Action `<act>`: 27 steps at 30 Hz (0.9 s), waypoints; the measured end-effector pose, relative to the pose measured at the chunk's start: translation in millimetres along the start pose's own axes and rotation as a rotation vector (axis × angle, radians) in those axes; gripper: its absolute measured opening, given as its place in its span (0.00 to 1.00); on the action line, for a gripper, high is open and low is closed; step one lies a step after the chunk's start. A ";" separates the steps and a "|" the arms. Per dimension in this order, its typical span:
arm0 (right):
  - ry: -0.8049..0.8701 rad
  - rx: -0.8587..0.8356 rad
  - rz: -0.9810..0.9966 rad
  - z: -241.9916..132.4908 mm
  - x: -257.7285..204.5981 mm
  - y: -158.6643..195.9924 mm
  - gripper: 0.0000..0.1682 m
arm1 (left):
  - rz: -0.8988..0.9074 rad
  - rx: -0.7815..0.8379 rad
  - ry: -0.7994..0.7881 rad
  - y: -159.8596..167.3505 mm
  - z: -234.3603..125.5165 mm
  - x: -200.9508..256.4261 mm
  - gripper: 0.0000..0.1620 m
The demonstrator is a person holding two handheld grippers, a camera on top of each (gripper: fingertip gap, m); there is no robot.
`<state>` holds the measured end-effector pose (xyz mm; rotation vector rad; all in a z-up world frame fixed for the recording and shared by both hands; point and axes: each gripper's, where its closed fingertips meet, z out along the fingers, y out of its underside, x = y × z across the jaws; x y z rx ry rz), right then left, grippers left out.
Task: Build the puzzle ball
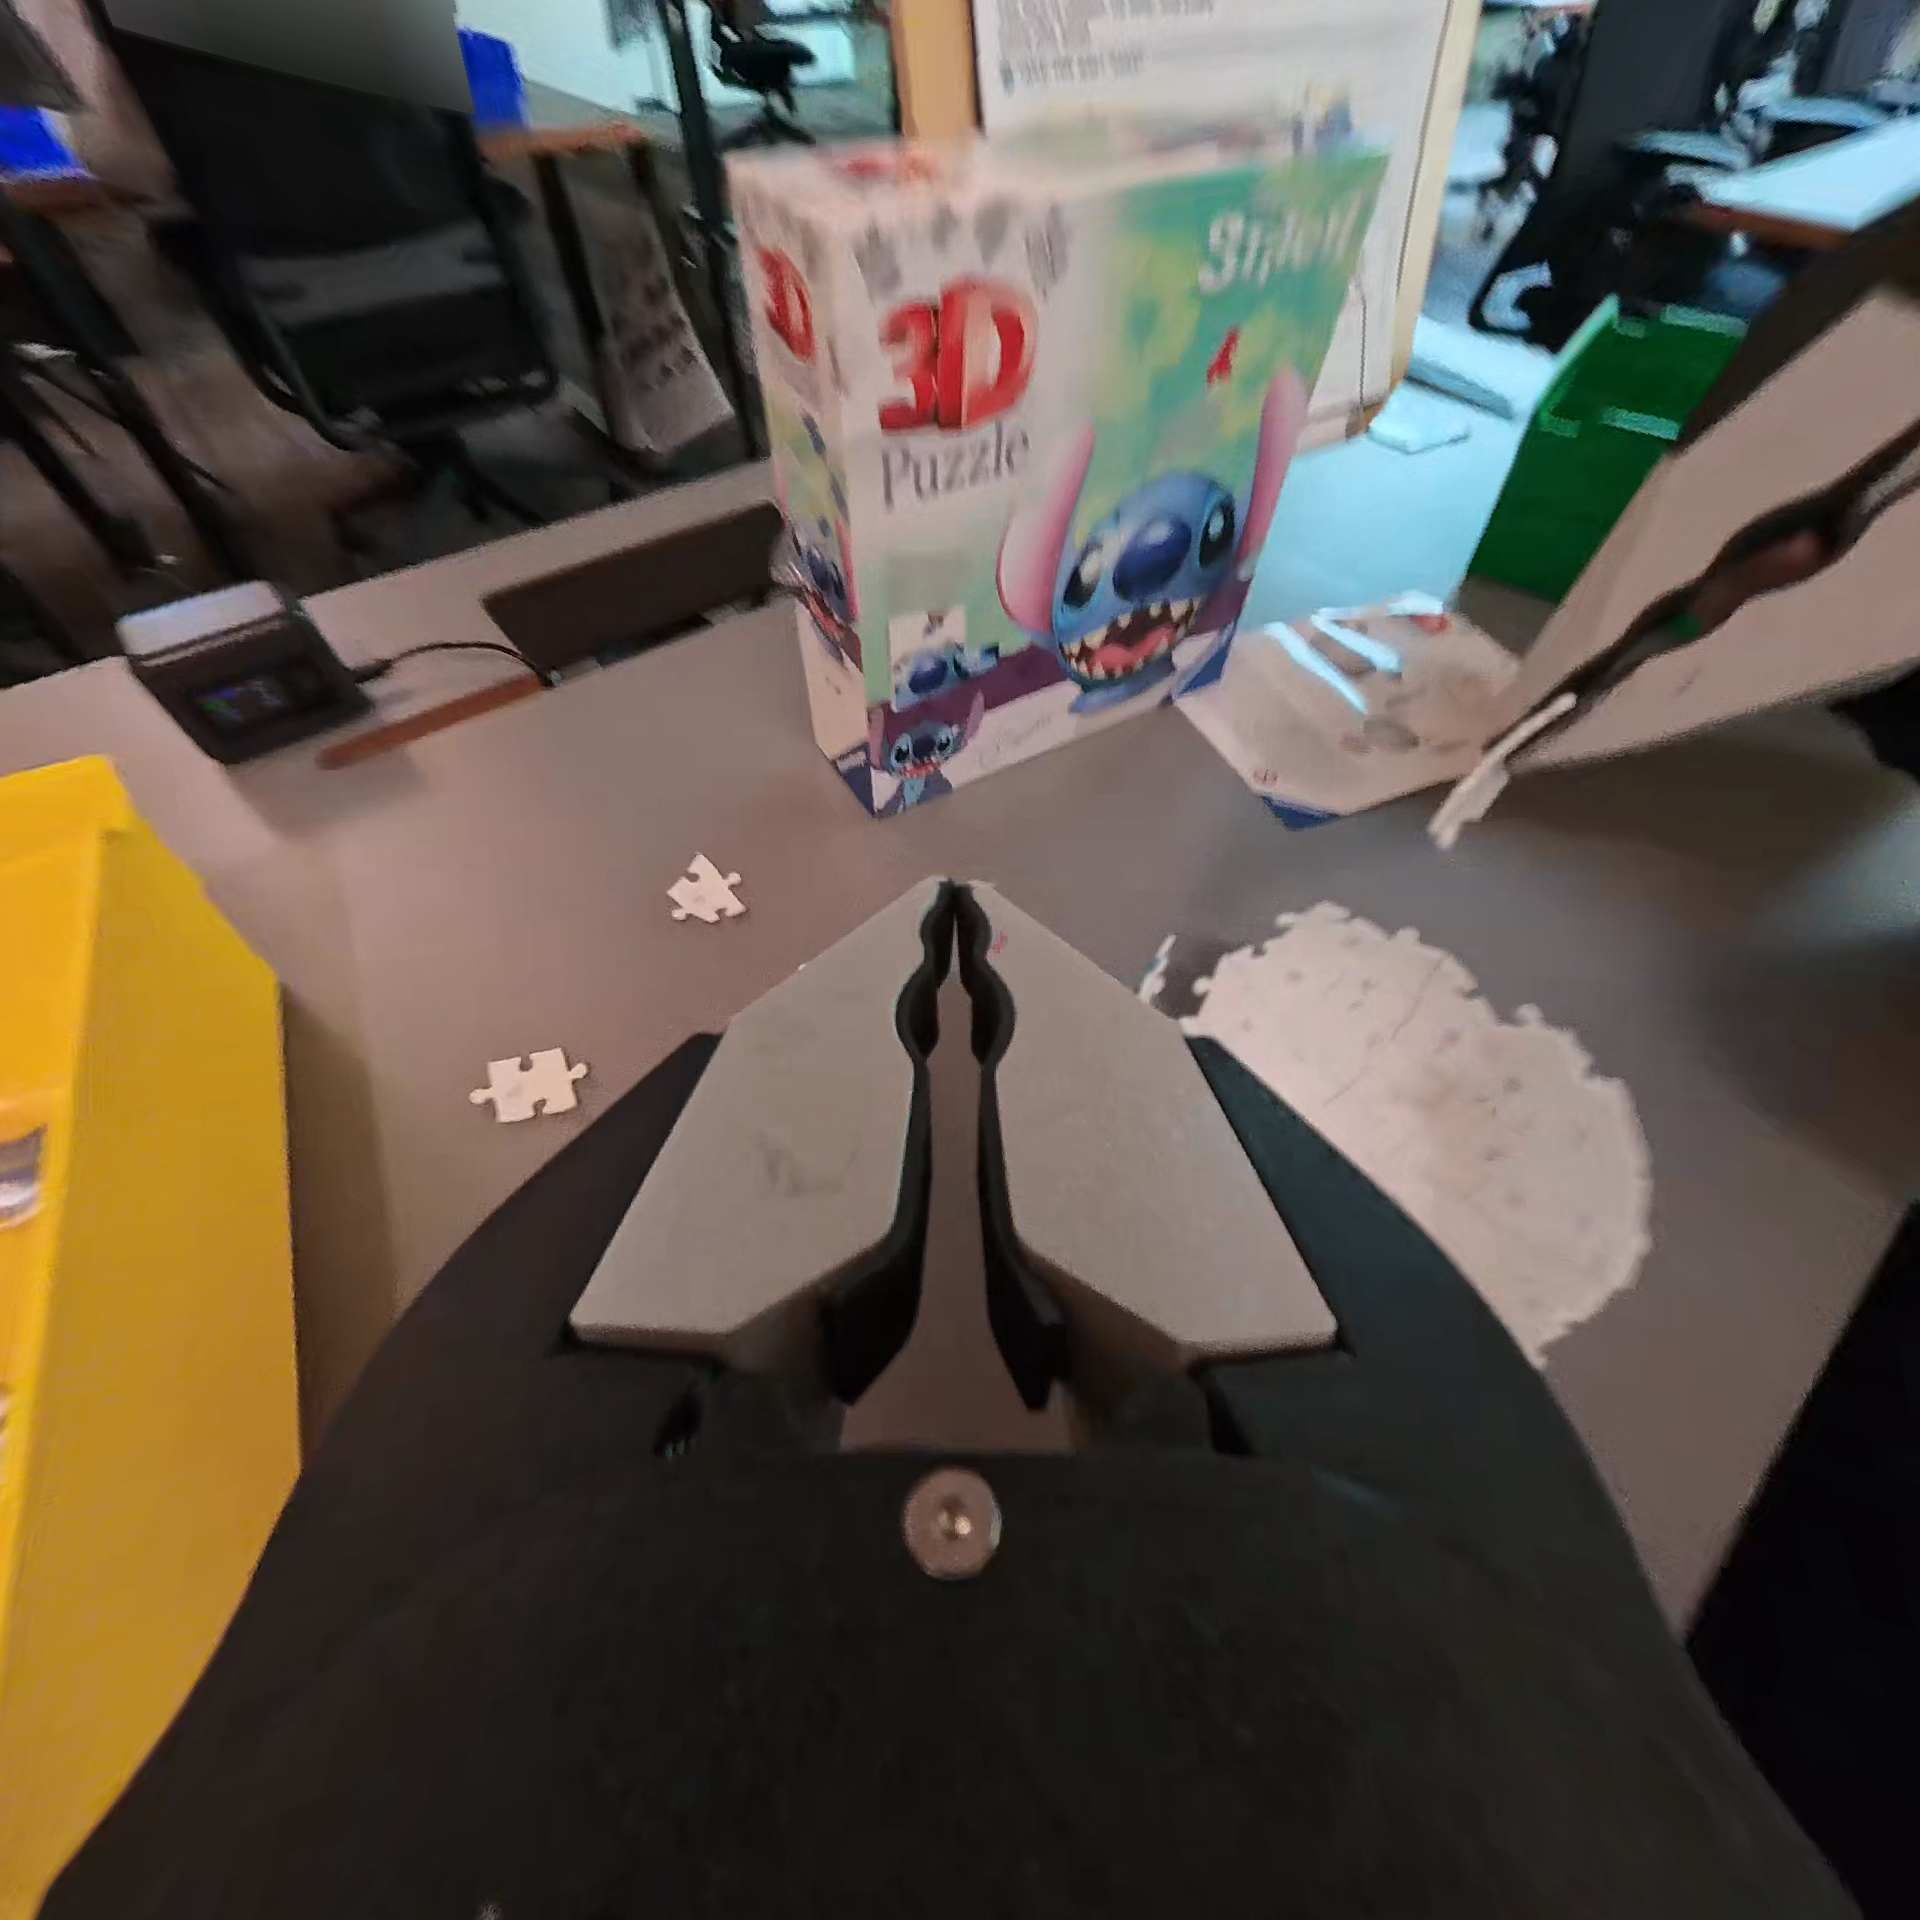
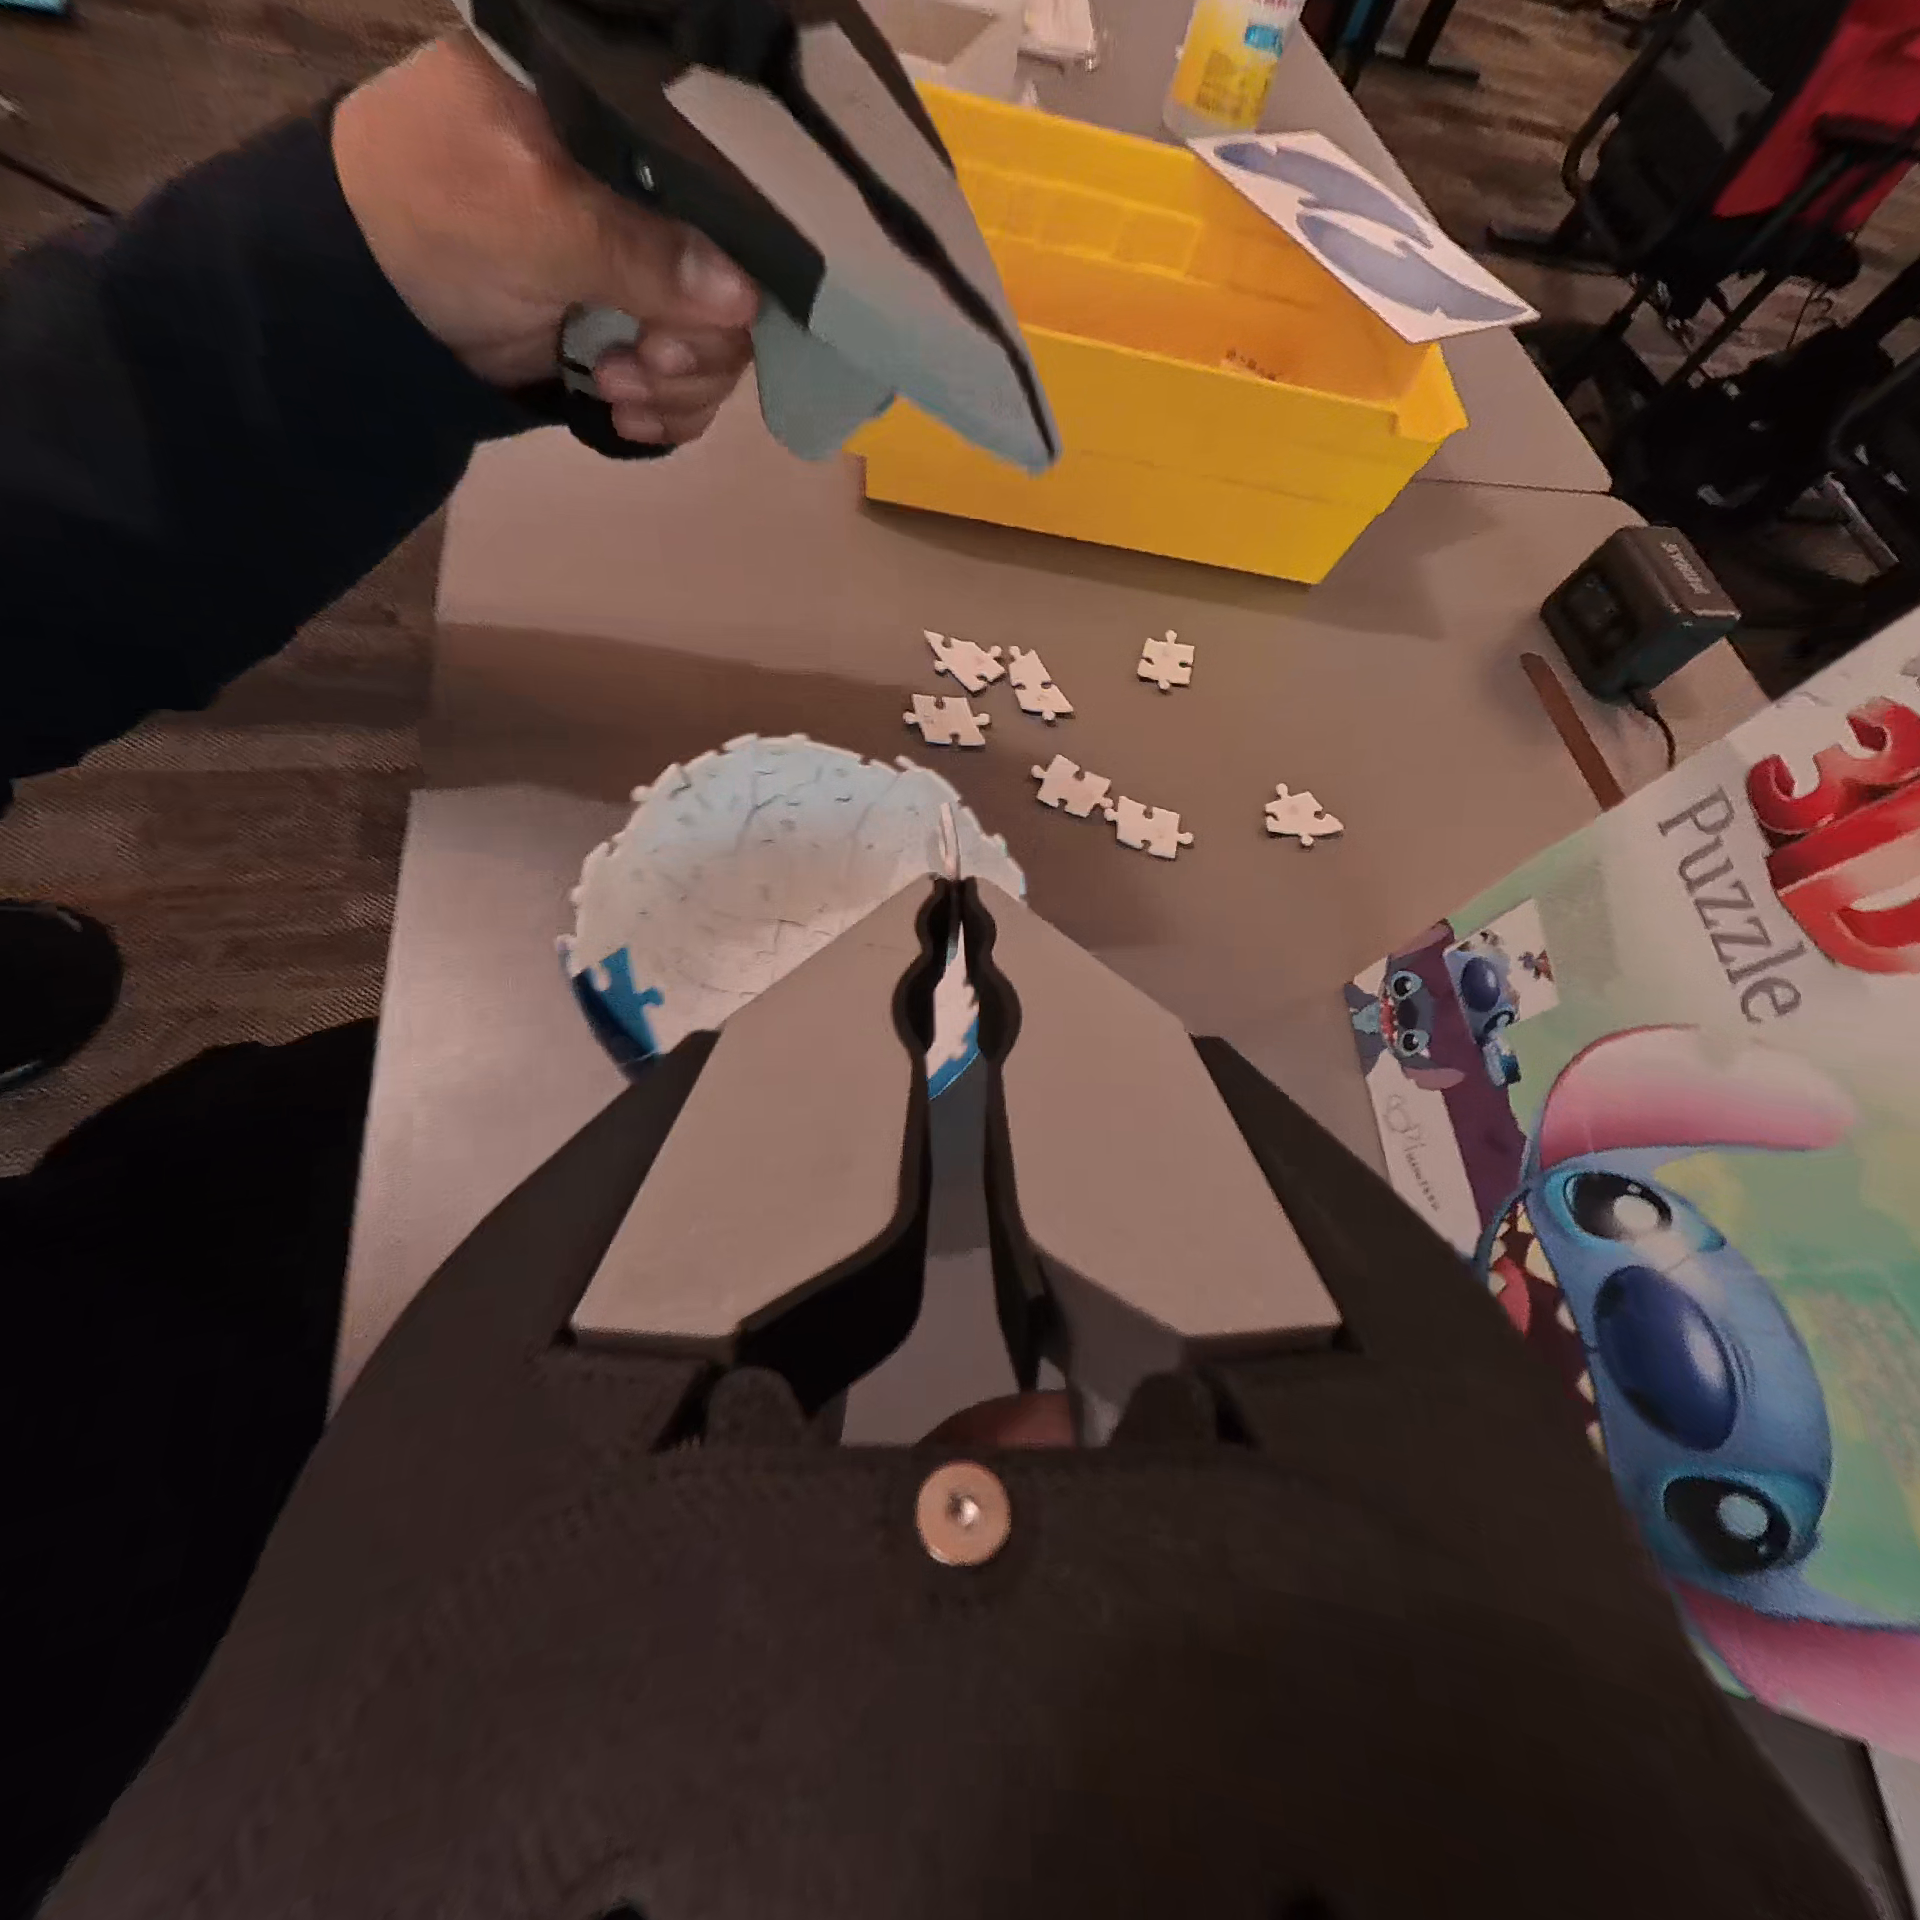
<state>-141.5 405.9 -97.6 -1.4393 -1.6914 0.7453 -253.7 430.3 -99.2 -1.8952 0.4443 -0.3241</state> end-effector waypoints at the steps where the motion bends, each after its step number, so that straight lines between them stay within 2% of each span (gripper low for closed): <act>1: -0.002 -0.015 -0.007 7.5 3.3 -1.2 0.00 | 0.033 -0.025 0.012 9.2 13.0 -2.7 0.00; 4: 0.006 -0.033 -0.032 23.9 13.4 -6.2 0.00 | 0.095 -0.105 -0.012 34.4 50.1 -17.1 0.00; 8: 0.036 -0.017 -0.052 31.5 30.0 -9.0 0.00 | 0.032 -0.194 0.048 60.9 75.9 -11.6 0.00; 15: -0.014 0.032 -0.042 29.7 45.1 -12.0 0.00 | 0.023 -0.199 0.099 81.6 72.6 0.2 0.00; 19: -0.049 0.045 -0.050 26.6 46.8 -10.5 0.00 | 0.014 -0.250 0.050 101.9 72.9 -3.1 0.00; 27: -0.098 0.077 -0.041 21.7 61.6 -13.1 0.00 | -0.060 -0.252 0.040 116.3 50.9 26.8 0.00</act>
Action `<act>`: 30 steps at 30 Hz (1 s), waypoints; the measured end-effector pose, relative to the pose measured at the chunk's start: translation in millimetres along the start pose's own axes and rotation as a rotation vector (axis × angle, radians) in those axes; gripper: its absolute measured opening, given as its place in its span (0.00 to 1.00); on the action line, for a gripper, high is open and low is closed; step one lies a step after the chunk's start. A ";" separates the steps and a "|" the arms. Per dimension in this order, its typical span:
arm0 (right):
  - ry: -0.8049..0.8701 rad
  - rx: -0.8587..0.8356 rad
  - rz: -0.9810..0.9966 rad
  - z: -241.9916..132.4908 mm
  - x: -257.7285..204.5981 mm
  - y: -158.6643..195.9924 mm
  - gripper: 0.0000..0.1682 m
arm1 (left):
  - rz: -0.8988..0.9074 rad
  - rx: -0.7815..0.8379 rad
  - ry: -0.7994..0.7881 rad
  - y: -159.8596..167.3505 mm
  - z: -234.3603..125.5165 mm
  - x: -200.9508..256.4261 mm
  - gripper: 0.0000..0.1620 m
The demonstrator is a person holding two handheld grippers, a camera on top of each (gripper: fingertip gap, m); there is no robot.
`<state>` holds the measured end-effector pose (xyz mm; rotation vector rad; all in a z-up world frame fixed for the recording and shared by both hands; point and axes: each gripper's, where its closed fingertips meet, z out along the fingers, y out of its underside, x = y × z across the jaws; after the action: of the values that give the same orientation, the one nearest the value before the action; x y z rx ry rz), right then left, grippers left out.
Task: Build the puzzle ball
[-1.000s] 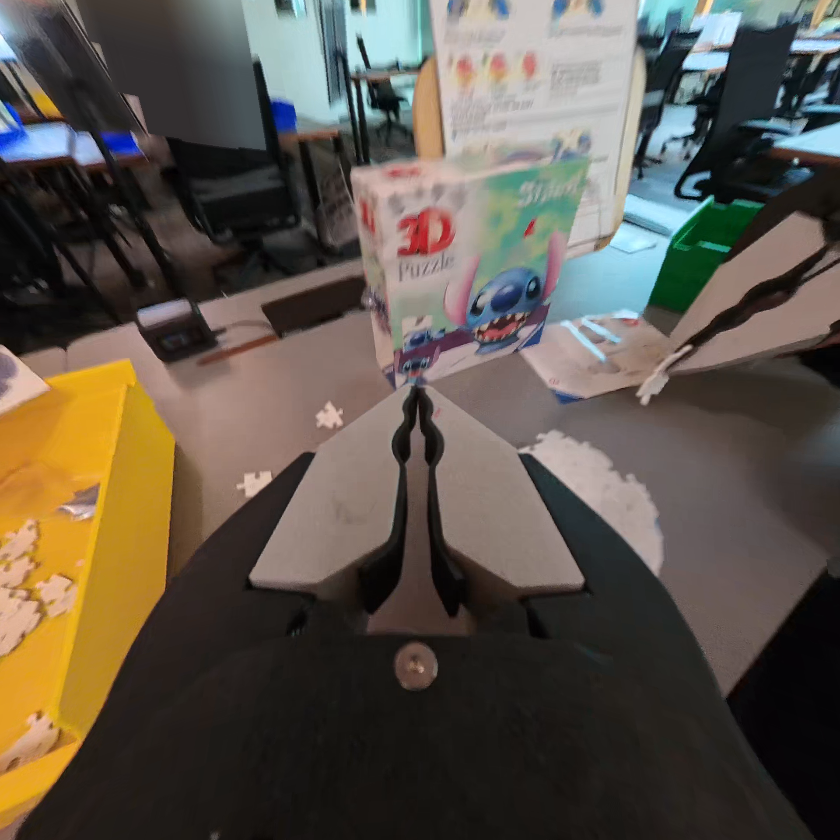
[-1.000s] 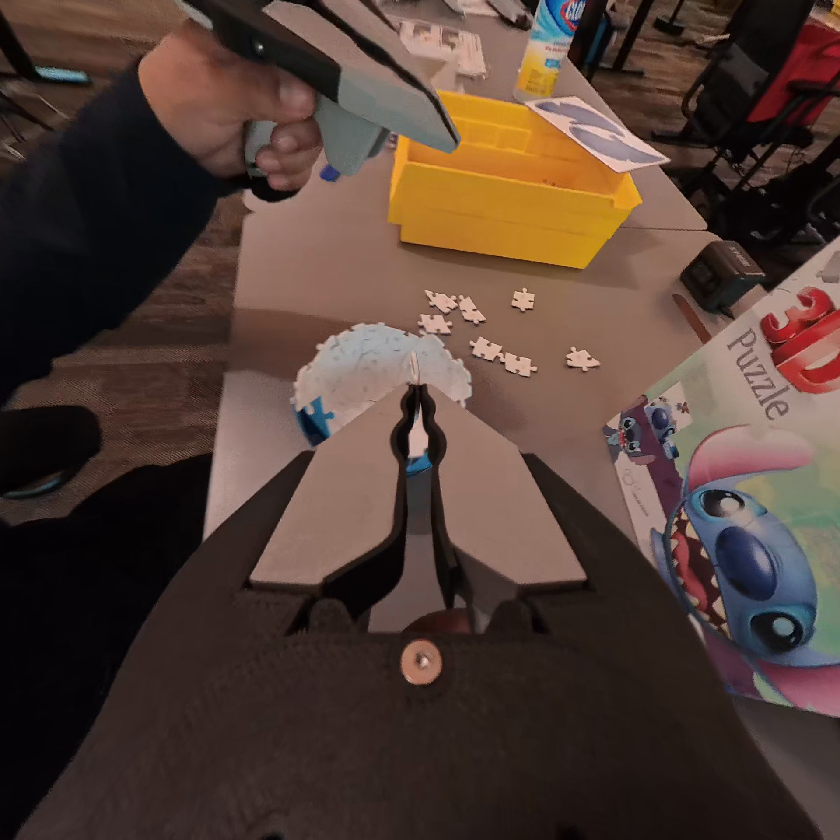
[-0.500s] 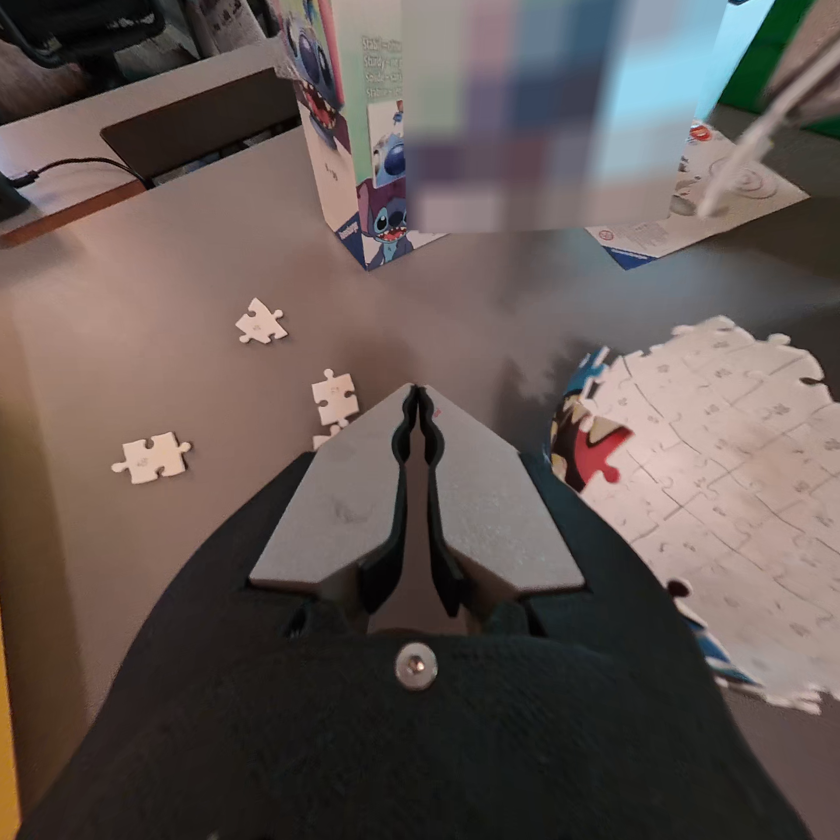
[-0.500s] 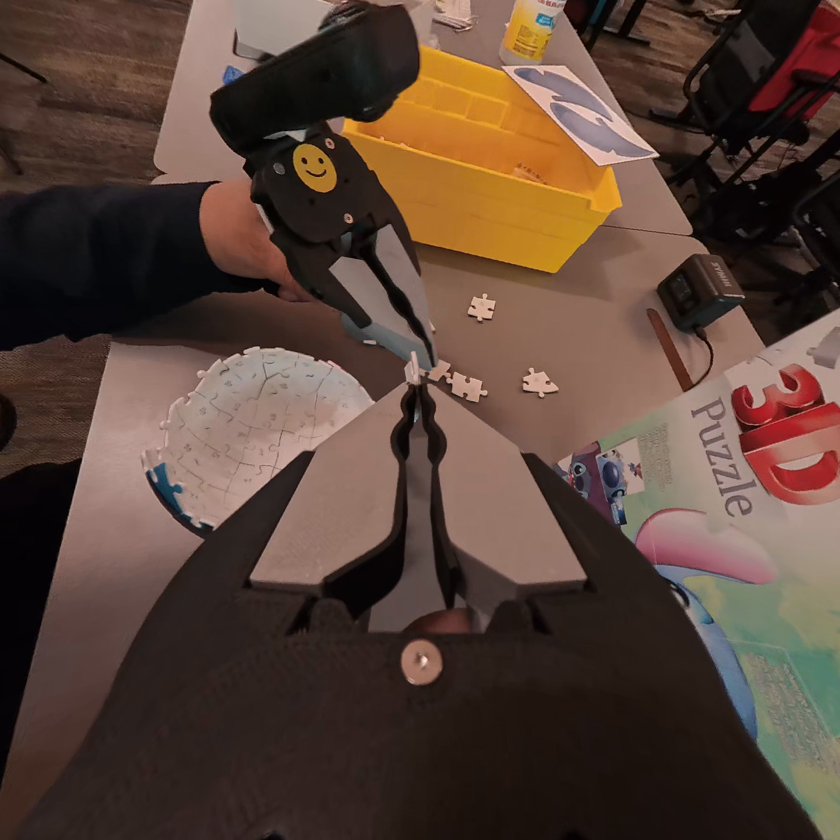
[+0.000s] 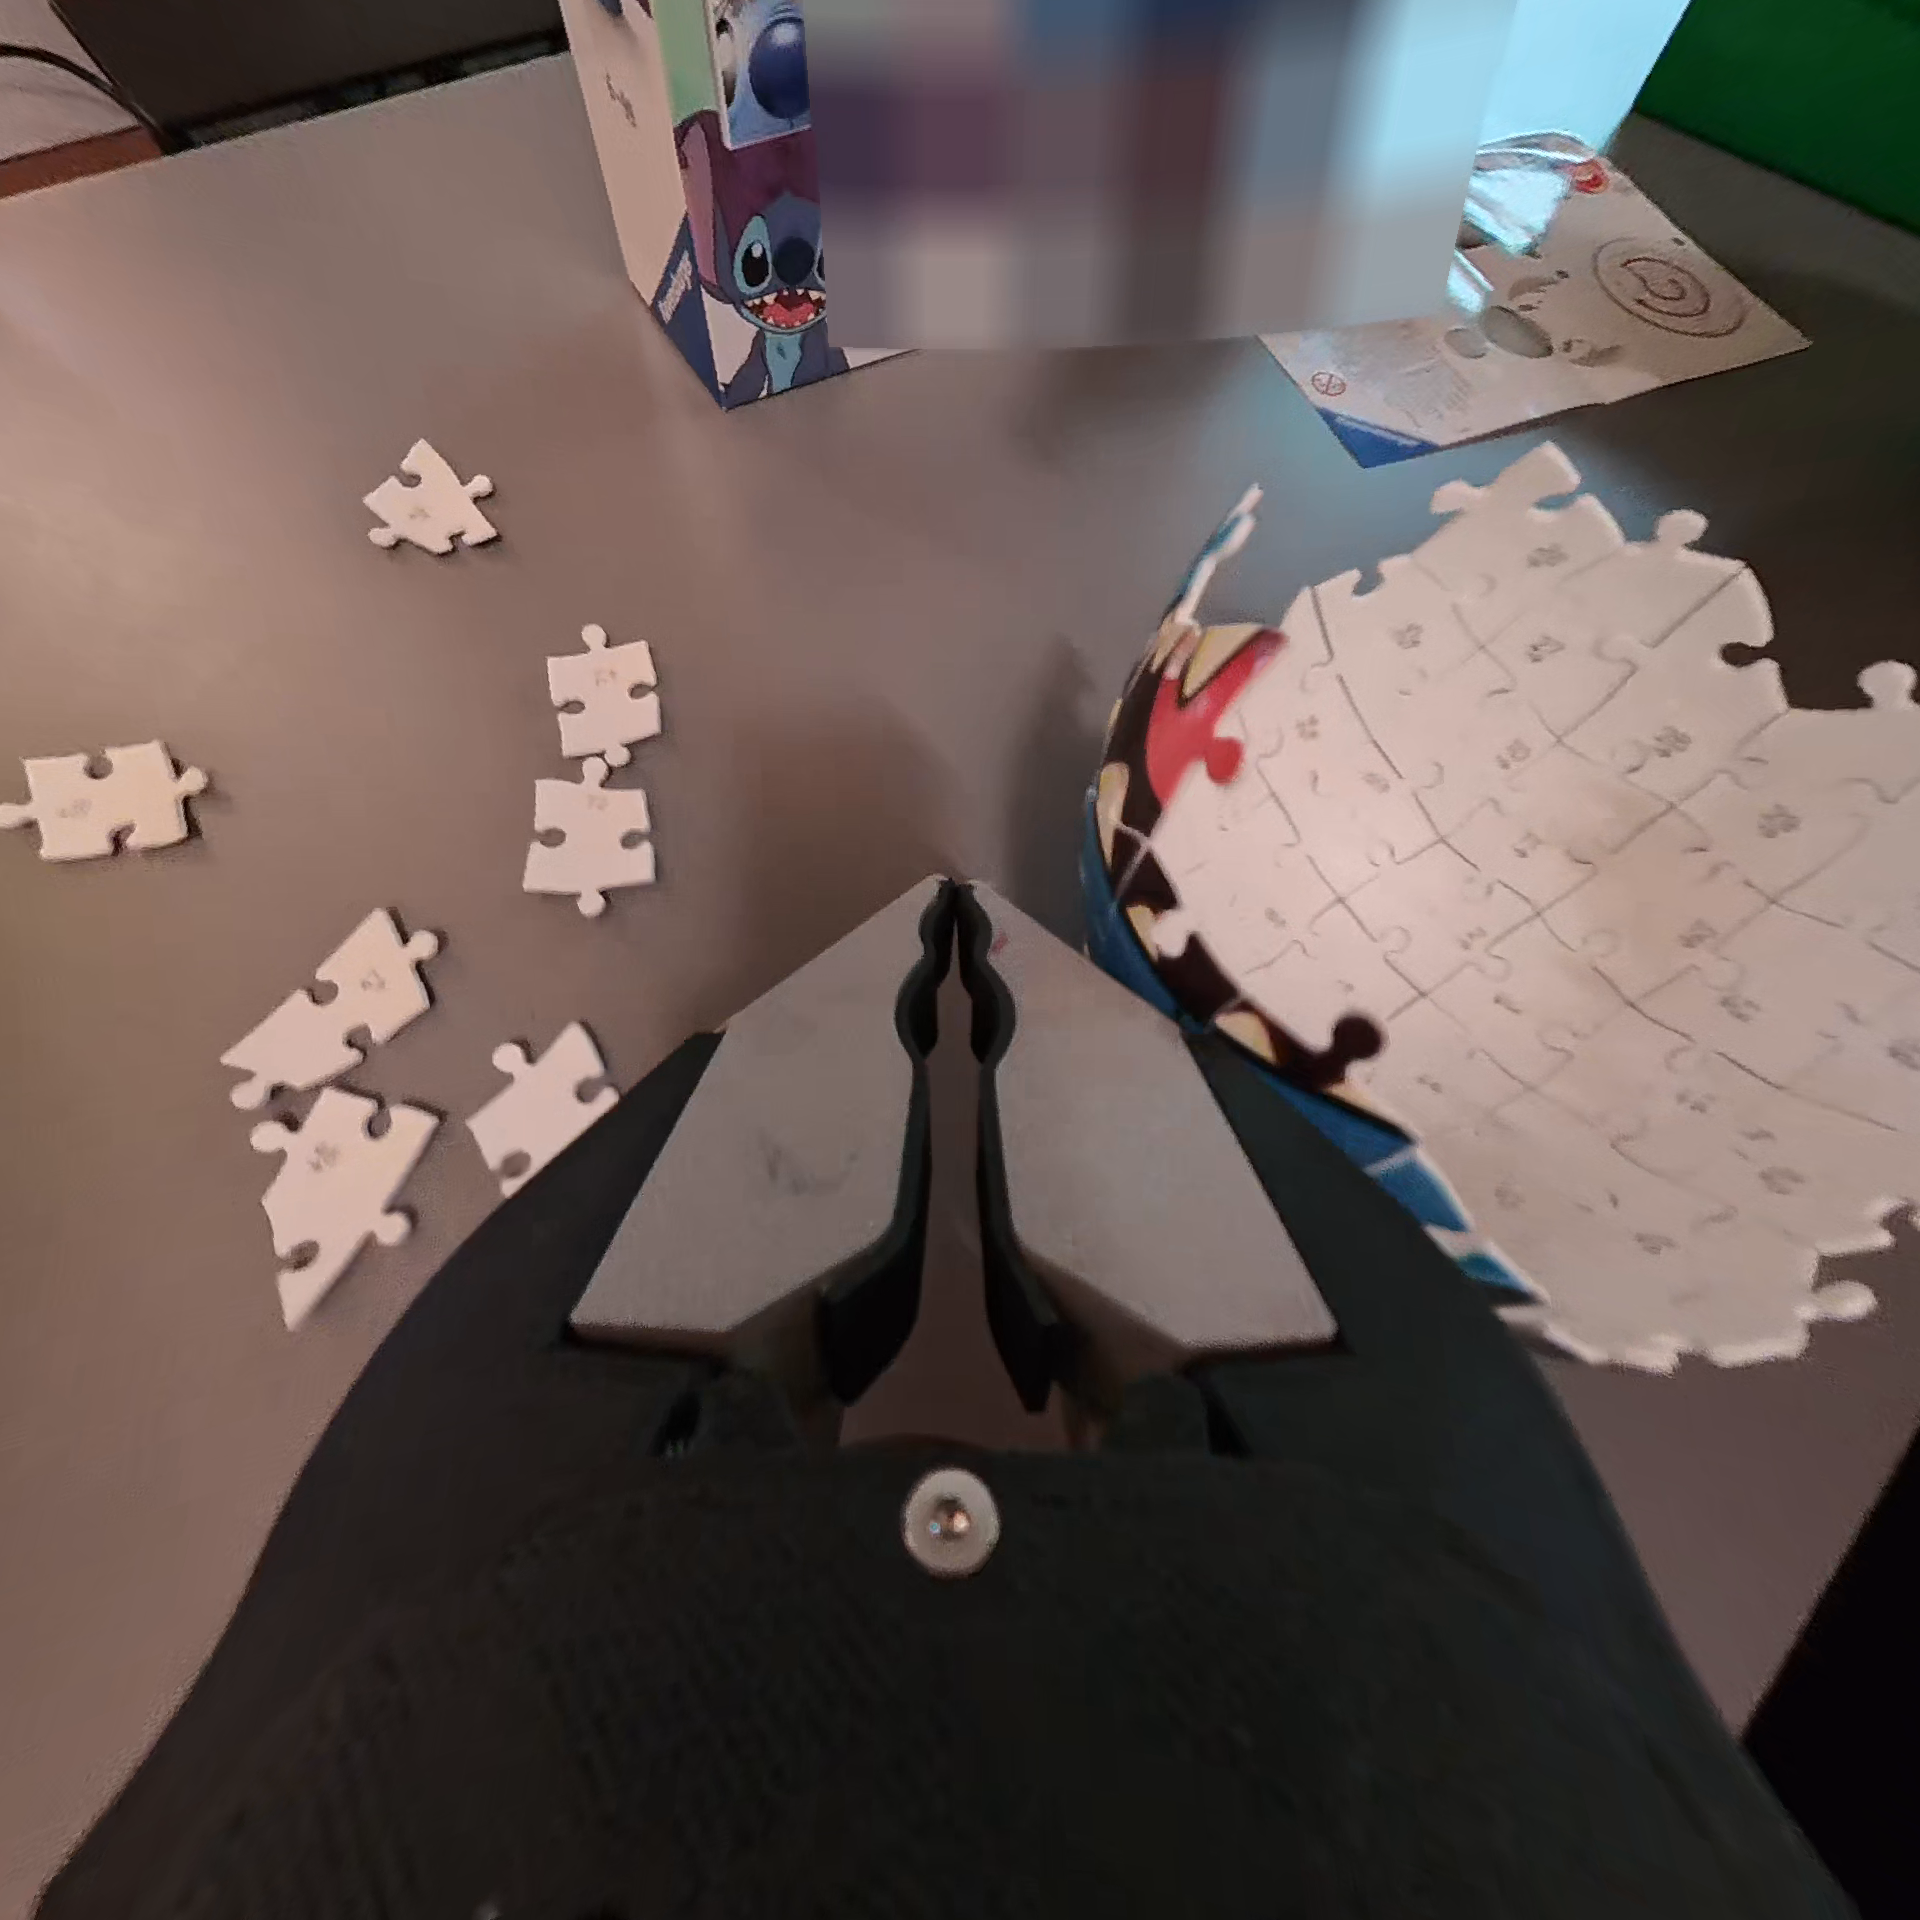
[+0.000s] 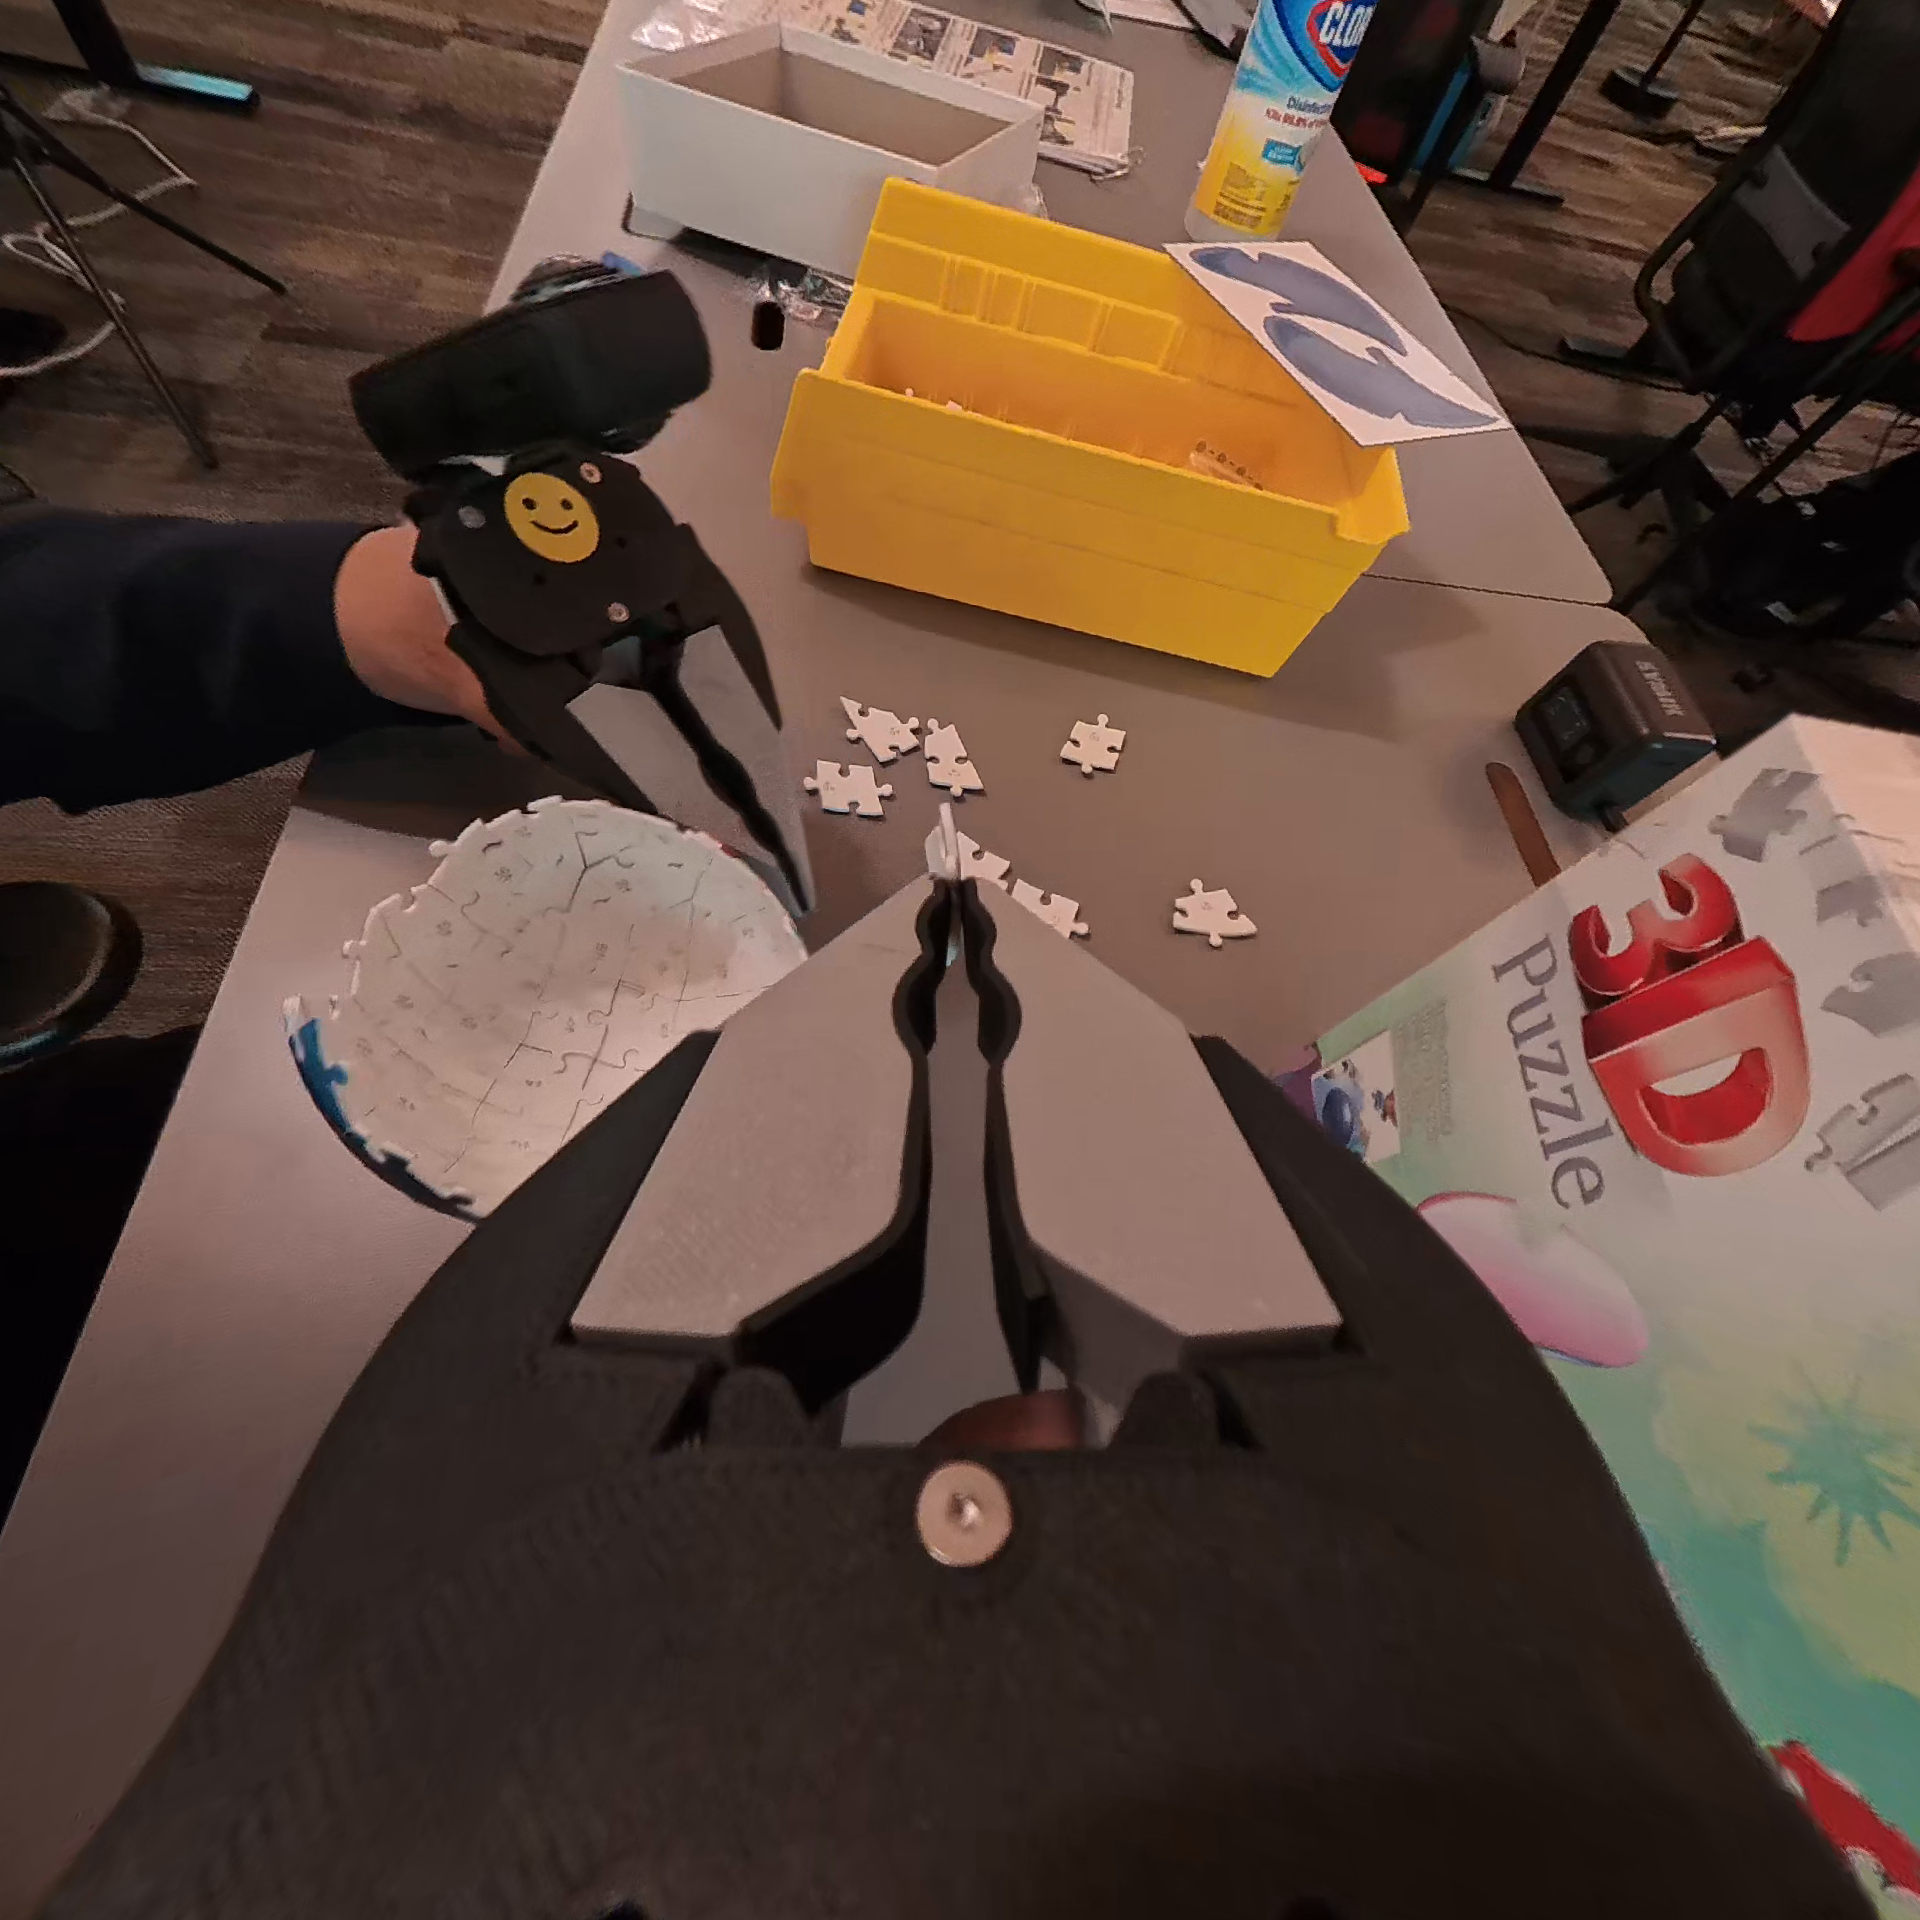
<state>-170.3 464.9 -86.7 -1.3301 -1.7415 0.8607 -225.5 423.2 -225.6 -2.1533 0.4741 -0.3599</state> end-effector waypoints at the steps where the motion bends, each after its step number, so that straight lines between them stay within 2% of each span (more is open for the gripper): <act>1: -0.006 0.004 -0.001 -0.2 1.2 -0.7 0.00 | -0.001 0.005 -0.004 1.2 -2.2 3.4 0.00; 9: -0.026 -0.002 -0.017 -0.5 6.3 0.8 0.00 | -0.073 -0.075 -0.023 32.4 1.1 17.5 0.00; 17: -0.106 -0.051 -0.015 2.2 -3.4 12.7 0.00 | -0.157 -0.100 -0.006 43.8 -2.0 48.2 0.00; 30: -0.337 -0.127 -0.053 12.0 -51.9 34.7 0.00 | -0.315 -0.064 0.117 56.2 -15.1 115.6 0.00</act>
<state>-156.7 421.7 -131.2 -1.2674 -2.1118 1.0031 -140.9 329.1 -253.1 -2.2807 0.2115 -0.6561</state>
